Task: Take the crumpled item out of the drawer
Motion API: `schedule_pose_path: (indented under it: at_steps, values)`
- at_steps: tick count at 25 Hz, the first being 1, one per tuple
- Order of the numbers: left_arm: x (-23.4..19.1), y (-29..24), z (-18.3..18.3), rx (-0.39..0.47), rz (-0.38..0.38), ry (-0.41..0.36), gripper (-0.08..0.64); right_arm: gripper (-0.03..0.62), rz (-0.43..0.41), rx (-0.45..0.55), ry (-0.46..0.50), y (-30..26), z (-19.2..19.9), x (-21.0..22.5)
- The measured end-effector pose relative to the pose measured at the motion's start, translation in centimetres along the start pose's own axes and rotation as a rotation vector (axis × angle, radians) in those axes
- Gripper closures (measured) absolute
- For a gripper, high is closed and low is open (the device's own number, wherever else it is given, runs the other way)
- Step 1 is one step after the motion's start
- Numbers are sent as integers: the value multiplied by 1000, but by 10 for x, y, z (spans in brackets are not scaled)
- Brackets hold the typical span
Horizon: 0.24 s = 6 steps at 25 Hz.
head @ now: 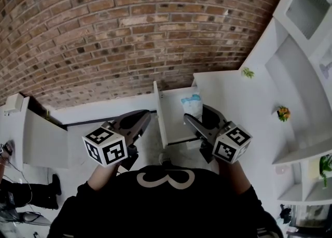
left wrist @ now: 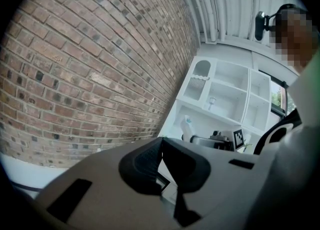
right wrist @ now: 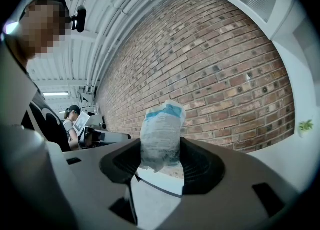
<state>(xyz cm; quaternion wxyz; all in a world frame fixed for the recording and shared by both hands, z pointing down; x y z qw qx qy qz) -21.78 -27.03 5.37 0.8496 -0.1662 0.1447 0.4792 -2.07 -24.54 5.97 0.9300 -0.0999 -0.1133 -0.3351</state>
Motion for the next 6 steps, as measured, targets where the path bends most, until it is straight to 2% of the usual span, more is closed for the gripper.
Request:
schedule_pose_path:
  at_steps: [6]
  values:
    - [1, -6, -3, -6, 12, -2, 558, 359, 9, 0, 2, 1, -2, 4]
Point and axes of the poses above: the fingertips, and each gripper's own axes: y backward along the fingers, x to its right, z out of its underside, the point moved 5 cm from there along y, backward along the fingers, and after that the axes turned 2 degrees about z, right-handed, at the moved point
